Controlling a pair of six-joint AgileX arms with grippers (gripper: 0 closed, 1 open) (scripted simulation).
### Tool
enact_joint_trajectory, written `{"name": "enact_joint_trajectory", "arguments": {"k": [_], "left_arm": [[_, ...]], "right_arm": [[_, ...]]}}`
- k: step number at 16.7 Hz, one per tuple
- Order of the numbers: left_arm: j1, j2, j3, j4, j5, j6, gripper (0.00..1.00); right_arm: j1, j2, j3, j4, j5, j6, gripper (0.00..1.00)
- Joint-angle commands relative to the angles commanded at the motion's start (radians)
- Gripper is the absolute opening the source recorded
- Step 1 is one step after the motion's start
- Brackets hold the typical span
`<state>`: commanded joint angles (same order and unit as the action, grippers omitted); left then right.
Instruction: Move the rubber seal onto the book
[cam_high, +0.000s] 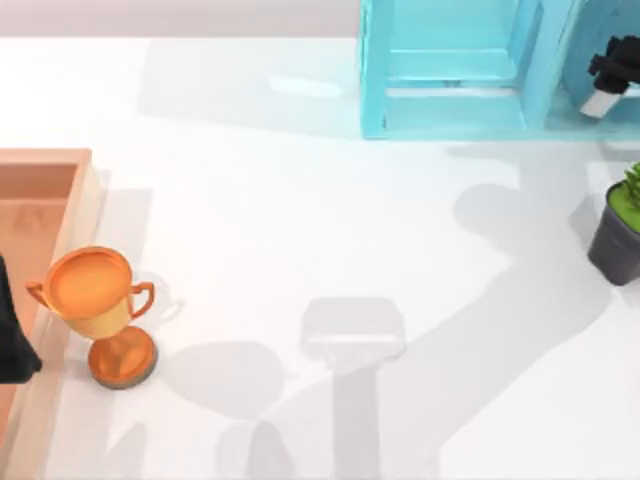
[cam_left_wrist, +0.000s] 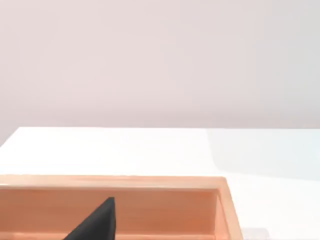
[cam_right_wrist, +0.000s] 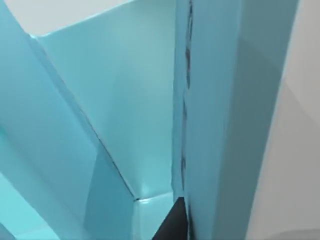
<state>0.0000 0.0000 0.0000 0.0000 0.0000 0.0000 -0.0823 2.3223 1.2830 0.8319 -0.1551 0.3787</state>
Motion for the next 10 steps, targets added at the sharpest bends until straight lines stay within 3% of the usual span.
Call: {"name": "enact_joint_trajectory", "arguments": {"k": [10], "left_arm": [[0.000, 0.000, 0.000, 0.000, 0.000, 0.000, 1.00]], "right_arm": [[0.008, -0.025, -0.038, 0.012, 0.043, -0.016, 0.00]]}}
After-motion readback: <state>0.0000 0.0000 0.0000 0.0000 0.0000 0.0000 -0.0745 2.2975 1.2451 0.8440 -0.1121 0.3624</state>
